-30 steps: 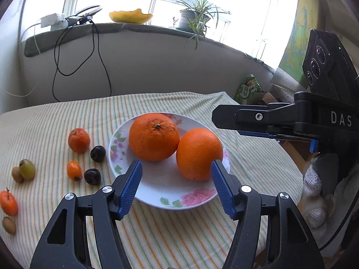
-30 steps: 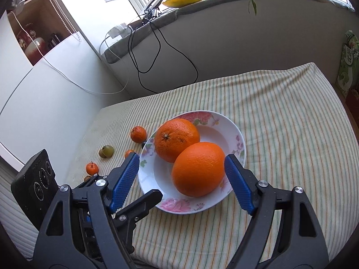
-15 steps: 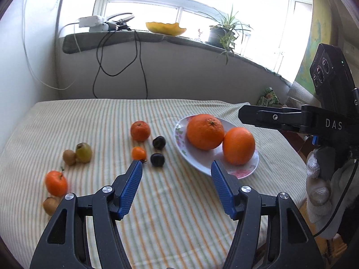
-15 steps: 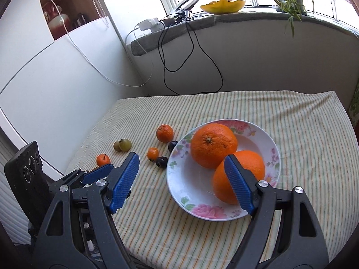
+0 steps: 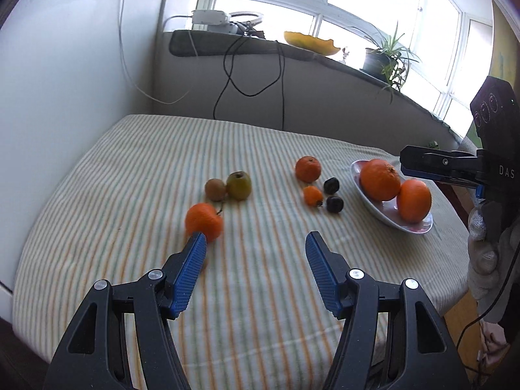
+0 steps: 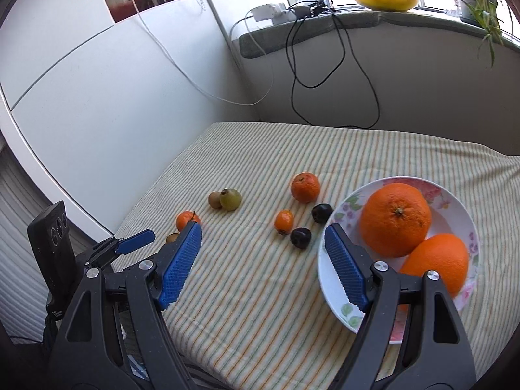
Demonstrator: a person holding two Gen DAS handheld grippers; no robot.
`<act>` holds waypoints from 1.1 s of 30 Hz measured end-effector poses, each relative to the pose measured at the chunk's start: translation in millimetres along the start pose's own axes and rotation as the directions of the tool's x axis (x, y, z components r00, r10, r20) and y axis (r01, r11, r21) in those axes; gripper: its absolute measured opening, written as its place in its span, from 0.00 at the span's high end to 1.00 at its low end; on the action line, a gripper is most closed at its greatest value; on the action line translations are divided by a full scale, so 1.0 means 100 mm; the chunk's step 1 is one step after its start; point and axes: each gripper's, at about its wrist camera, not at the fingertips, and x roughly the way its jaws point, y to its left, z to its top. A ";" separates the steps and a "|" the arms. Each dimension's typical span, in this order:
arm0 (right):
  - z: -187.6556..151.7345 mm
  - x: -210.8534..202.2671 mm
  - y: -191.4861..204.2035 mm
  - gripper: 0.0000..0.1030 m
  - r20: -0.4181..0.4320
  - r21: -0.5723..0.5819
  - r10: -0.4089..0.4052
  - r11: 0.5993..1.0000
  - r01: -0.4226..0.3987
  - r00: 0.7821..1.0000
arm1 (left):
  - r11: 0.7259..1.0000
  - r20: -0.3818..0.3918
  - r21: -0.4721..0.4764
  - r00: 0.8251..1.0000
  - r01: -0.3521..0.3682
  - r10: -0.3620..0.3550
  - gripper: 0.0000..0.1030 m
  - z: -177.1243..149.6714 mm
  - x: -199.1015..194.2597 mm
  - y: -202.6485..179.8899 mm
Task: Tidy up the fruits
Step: 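Move the left gripper to a small brown fruit while the right gripper moves to a tangerine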
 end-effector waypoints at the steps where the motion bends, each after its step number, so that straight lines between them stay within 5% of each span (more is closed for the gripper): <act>1: 0.00 0.05 0.04 0.22 -0.006 -0.009 0.008 1.000 -0.008 1.000 | 1.000 -0.002 -0.009 1.000 -0.006 0.006 0.39 -0.01 0.00 0.05; 14: 0.02 0.81 0.52 0.22 -0.132 -0.060 0.122 0.990 -0.130 0.984 | 0.997 -0.053 -0.073 0.999 -0.013 0.009 0.48 -0.12 0.22 0.44; 18: 0.00 1.06 0.65 0.31 -0.174 -0.064 0.159 0.983 -0.172 0.972 | 0.996 -0.070 -0.088 0.998 -0.009 0.003 0.49 -0.15 0.28 0.50; 33: -0.02 1.68 0.84 0.38 -0.270 -0.046 0.206 0.973 -0.226 0.941 | 0.994 -0.079 -0.112 0.997 0.000 -0.008 0.54 -0.14 0.34 0.55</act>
